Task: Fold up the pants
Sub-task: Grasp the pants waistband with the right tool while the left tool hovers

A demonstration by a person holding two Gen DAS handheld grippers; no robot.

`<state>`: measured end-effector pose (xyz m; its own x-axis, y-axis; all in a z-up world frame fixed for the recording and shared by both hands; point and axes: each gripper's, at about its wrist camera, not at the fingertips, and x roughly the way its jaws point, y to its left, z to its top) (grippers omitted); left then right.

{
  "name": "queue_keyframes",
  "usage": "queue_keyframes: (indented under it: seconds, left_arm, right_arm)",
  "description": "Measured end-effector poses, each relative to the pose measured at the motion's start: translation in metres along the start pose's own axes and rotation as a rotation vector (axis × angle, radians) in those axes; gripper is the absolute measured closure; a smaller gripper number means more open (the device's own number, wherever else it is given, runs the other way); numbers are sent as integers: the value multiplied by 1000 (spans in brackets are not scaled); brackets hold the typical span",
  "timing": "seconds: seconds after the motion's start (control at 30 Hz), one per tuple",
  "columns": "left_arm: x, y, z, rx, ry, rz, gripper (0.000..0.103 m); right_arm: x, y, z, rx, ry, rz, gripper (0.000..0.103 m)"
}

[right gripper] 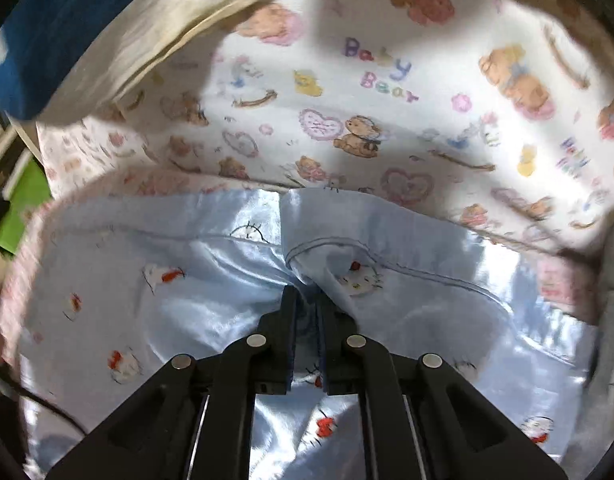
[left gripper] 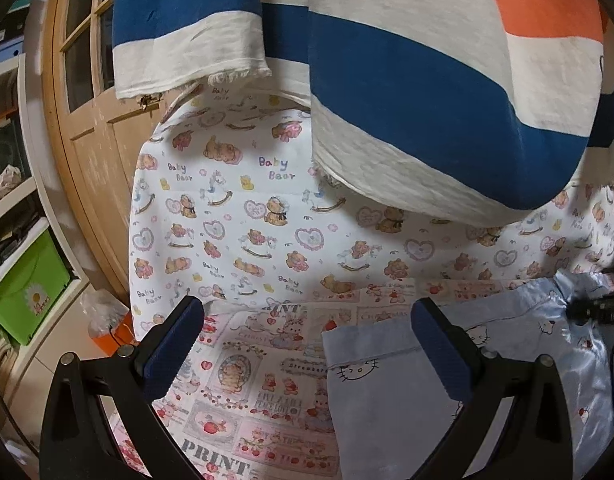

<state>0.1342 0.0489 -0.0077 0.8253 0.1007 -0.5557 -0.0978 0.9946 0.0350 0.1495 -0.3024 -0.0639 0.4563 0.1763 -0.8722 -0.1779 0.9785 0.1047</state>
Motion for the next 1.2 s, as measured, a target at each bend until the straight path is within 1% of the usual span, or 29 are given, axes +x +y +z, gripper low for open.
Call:
queue_keyframes:
  seconds: [0.07,0.13,0.17,0.23,0.3,0.47,0.6,0.77,0.8,0.87,0.9,0.97,1.0,1.07,1.2]
  left_arm:
    - [0,-1,-1,11,-4,11,0]
    - [2,-2,-1,19,-3,19,0]
    - [2,-2,-1,19,-1,20,0]
    - [4,-1,-2,14,6,13,0]
    - [5,-1,-2,14,13,8,0]
    - [6,-5,-3,30,12,17,0]
    - [7,-5,-4,24,21,12,0]
    - [7,-1,-3,12,24,14,0]
    - [7,-1,-3,12,20,16,0]
    - [5,-2,-2,18,11,24,0]
    - [4,-2,-2,22,7,28,0]
    - [3,-4,-2,30,1,35,0]
    - [4,-4,-2,33,2,33,0]
    - [5,-5,-3,35,11,29,0]
    - [6,-5,-3,35,13,33,0]
  right_arm:
    - [1,-5,8,29,-3,24,95]
    - [2,-8,14,47,-2,51,91]
    - [3,-10,16,57,-1,41,86]
    - [4,-12,19,79,-8,29,84]
    - [6,-18,22,95,1,19,78]
    - [4,-30,25,146,-2,58,78]
    - [-7,-37,31,187,-73,58,78]
    - [-4,-33,36,178,-74,47,78]
    - [-2,-27,37,179,-85,60,78]
    - [-10,-28,36,183,-126,104,78]
    - [-18,-28,35,191,-168,104,78]
    - [-31,-29,36,212,-234,74,78]
    - [-32,-30,38,216,-247,70,75]
    - [-25,-28,43,206,-202,55,68]
    - [-5,-20,45,148,-141,18,68]
